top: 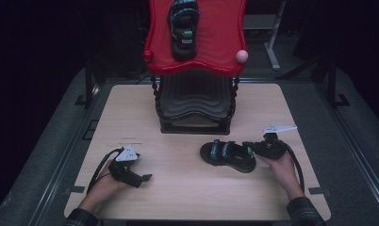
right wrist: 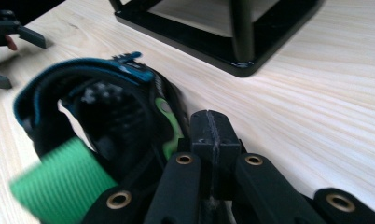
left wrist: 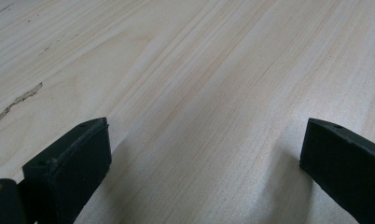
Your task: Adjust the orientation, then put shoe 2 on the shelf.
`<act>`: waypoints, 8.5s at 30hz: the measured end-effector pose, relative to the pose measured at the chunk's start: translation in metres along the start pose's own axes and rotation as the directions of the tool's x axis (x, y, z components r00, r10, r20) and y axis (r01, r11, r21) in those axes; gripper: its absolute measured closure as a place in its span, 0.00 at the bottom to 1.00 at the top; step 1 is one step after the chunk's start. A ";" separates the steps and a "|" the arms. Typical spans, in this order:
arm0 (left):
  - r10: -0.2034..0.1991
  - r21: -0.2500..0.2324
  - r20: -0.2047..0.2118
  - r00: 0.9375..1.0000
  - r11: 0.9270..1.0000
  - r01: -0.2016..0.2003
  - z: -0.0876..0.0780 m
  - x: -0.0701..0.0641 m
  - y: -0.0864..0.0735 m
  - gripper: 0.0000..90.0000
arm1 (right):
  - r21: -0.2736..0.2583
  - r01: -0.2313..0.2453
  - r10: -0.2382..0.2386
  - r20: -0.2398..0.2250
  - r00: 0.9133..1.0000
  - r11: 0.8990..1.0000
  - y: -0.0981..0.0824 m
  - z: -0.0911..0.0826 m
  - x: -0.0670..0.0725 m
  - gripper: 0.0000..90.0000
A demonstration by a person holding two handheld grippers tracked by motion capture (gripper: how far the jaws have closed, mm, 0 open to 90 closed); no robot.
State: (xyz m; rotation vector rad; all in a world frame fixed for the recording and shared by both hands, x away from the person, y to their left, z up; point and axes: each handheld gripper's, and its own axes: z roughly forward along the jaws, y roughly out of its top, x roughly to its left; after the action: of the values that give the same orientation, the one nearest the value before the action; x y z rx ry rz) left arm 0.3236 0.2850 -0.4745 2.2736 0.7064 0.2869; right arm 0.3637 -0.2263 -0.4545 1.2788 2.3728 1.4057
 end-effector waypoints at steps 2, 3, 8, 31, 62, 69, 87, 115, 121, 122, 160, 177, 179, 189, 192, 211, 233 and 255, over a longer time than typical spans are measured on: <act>0.000 0.001 0.000 1.000 1.000 0.000 0.000 0.000 0.000 0.01 | 0.006 0.008 -0.008 0.023 1.000 1.000 -0.002 -0.007 -0.004 0.99; 0.000 0.001 0.000 1.000 1.000 0.000 0.000 0.000 0.000 0.01 | 0.005 0.012 -0.012 0.031 0.999 1.000 -0.004 -0.010 -0.006 0.99; 0.001 0.001 0.000 1.000 1.000 -0.001 0.000 0.000 0.000 0.01 | 0.025 0.021 -0.022 0.035 0.999 0.999 -0.015 -0.021 -0.010 0.99; 0.000 0.000 0.000 1.000 1.000 0.000 0.000 0.000 0.000 0.01 | 0.102 0.098 -0.096 -0.024 0.995 0.990 -0.036 -0.032 0.020 0.99; 0.001 -0.001 0.000 1.000 1.000 -0.001 0.000 0.000 0.000 0.01 | 0.008 0.099 -0.098 -0.046 0.994 0.995 -0.029 -0.050 0.048 0.60; 0.001 0.000 0.000 1.000 1.000 -0.001 0.000 0.000 0.000 0.01 | -0.052 0.098 -0.099 -0.014 0.995 0.994 -0.015 -0.052 0.047 0.51; 0.001 0.001 0.000 1.000 1.000 -0.001 0.000 0.000 0.000 0.01 | -0.072 0.093 -0.101 -0.116 0.988 0.993 0.015 0.007 0.050 0.46; 0.001 0.000 0.001 1.000 1.000 -0.001 0.000 0.000 0.000 0.01 | -0.136 0.028 -0.059 -0.231 0.971 0.990 0.008 0.015 0.037 0.73; 0.001 0.001 0.001 1.000 1.000 -0.001 0.000 0.000 0.000 0.01 | -0.158 0.009 -0.045 -0.226 0.973 0.987 0.014 0.002 0.039 0.73; 0.001 0.001 0.001 1.000 1.000 -0.001 0.000 0.000 0.000 0.01 | -0.157 0.016 -0.051 -0.223 0.973 0.988 0.016 0.000 0.040 0.73; -0.002 0.001 0.002 1.000 1.000 0.002 0.000 0.000 0.000 0.01 | -0.444 0.044 -0.118 -0.140 0.983 0.895 0.130 -0.127 0.049 0.74; 0.003 0.005 0.001 1.000 1.000 -0.003 0.000 0.001 0.000 0.01 | -0.559 0.074 -0.146 -0.086 0.986 0.826 0.203 -0.180 0.051 0.74; 0.002 0.003 0.001 1.000 1.000 -0.002 0.000 0.000 0.000 0.01 | -0.566 0.081 -0.151 -0.078 0.985 0.821 0.213 -0.184 0.052 0.74; 0.003 0.003 0.001 1.000 1.000 -0.003 0.000 0.001 0.000 0.01 | -0.597 0.108 -0.195 -0.082 0.977 0.795 0.267 -0.182 0.058 0.75; 0.002 0.002 0.001 1.000 1.000 -0.002 0.000 0.000 0.000 0.01 | -0.598 0.116 -0.209 -0.088 0.974 0.793 0.284 -0.174 0.059 0.75; 0.004 0.004 0.002 1.000 1.000 -0.004 0.000 0.001 0.000 0.01 | -0.548 0.121 -0.233 -0.139 0.962 0.827 0.351 -0.092 0.044 0.75; 0.005 0.003 0.003 1.000 1.000 -0.005 0.000 0.001 0.000 0.01 | -0.438 0.250 -0.307 -0.063 0.950 0.863 0.367 -0.056 0.057 0.70; 0.007 0.003 0.002 1.000 1.000 -0.007 0.001 0.001 0.001 0.01 | -0.451 0.226 -0.232 0.043 0.972 0.863 0.304 -0.119 0.057 0.41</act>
State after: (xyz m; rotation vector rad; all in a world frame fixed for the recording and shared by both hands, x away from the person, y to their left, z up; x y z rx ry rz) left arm 0.3256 0.2841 -0.4745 2.2791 0.6985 0.2865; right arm 0.4569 -0.1999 -0.1379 0.8348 1.9460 1.7475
